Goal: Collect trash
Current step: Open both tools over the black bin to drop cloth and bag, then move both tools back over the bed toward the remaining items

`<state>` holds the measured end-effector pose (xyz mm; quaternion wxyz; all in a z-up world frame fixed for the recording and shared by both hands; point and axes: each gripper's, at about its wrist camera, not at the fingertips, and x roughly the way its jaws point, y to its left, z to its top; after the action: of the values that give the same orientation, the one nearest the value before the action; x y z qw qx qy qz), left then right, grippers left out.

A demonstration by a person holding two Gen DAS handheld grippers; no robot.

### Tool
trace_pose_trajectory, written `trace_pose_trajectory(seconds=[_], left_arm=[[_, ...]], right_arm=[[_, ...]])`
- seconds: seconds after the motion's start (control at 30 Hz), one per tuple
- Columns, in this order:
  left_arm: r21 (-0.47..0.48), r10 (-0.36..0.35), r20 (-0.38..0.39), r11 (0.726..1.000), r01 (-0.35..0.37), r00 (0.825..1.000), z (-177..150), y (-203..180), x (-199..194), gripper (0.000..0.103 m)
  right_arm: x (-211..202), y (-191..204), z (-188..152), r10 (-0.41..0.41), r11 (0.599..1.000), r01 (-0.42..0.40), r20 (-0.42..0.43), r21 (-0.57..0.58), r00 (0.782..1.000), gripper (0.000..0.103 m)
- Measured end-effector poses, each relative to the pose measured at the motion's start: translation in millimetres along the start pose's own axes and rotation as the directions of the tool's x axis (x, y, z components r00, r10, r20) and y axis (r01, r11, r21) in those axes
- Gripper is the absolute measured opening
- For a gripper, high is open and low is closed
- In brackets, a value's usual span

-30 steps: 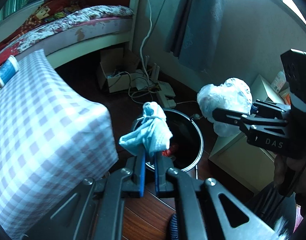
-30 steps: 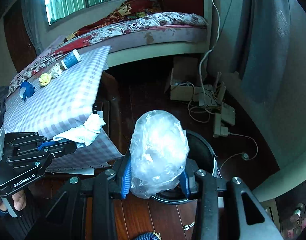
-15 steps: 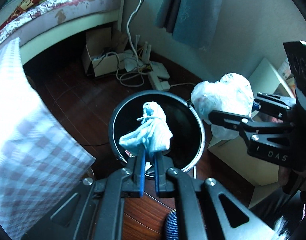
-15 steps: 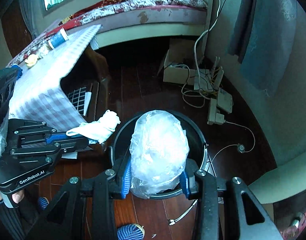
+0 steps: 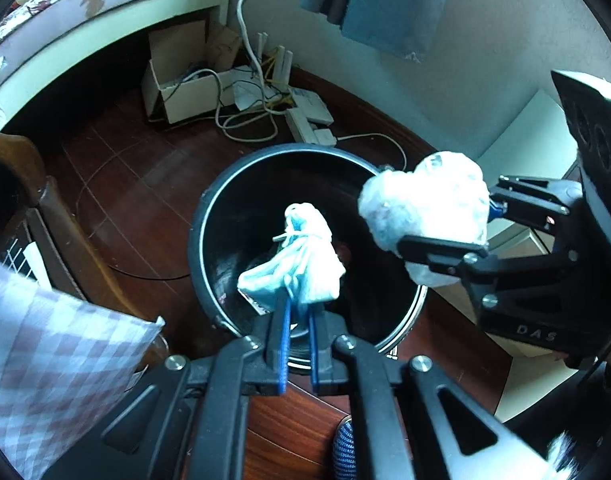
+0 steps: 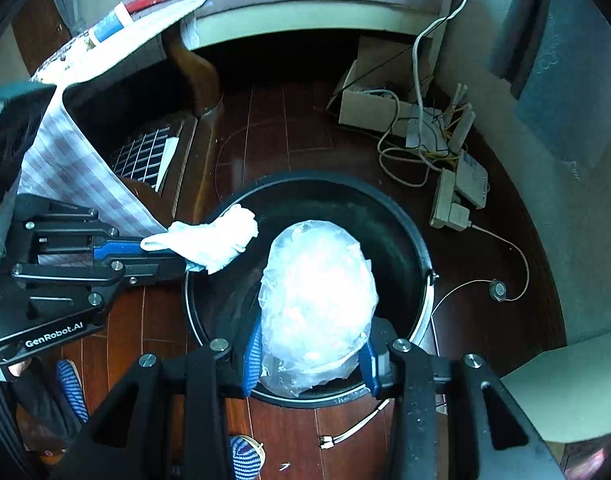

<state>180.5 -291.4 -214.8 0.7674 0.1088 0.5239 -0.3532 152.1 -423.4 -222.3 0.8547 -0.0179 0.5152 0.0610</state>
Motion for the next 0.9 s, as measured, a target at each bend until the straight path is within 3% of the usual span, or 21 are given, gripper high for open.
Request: trace_pose_trajectory(seconds=[0.07, 0.1, 0.17, 0.2, 0.4, 0.9], left_arm=[[-0.008, -0.038, -0.003, 0.999, 0.038, 0.999, 1.5, 1.6, 4.1, 0.018], [-0.003, -0.042, 0.0, 0.999, 0.042, 0.999, 2.2, 1.1, 5.6, 0.028], [0.008, 0.012, 0.012, 1.0, -0.012, 1.0, 0.2, 0.8, 6.0, 0.097], [0.006, 0.052, 0.028, 0.999, -0.052, 0.998, -2.1, 2.2, 4.2, 0.103], [-0.039, 0.178, 0.047, 0.984, -0.176, 0.983, -15.6, 15.9, 1.9, 0.102], [-0.084, 0.184, 0.089, 0.981, -0.176, 0.979, -31.9, 18.5, -47.7, 0.102]], right_arm=[[7.0, -2.9, -0.7, 0.008, 1.0, -0.008, -0.021, -0.009, 1.0, 0.043], [11.4, -5.2, -2.0, -0.006, 1.0, 0.006, -0.033, -0.01, 0.999, 0.048], [18.9, -10.4, -7.0, -0.096, 0.995, 0.096, -0.056, -0.016, 0.994, 0.082], [20.3, -13.3, -10.2, -0.125, 0.992, 0.124, -0.061, -0.017, 0.99, 0.1], [13.5, -32.4, -17.5, -0.181, 0.981, 0.186, -0.082, 0.058, 0.98, 0.102], [-31.5, -3.1, -16.8, -0.195, 0.98, 0.194, 0.011, 0.052, 0.981, 0.102]])
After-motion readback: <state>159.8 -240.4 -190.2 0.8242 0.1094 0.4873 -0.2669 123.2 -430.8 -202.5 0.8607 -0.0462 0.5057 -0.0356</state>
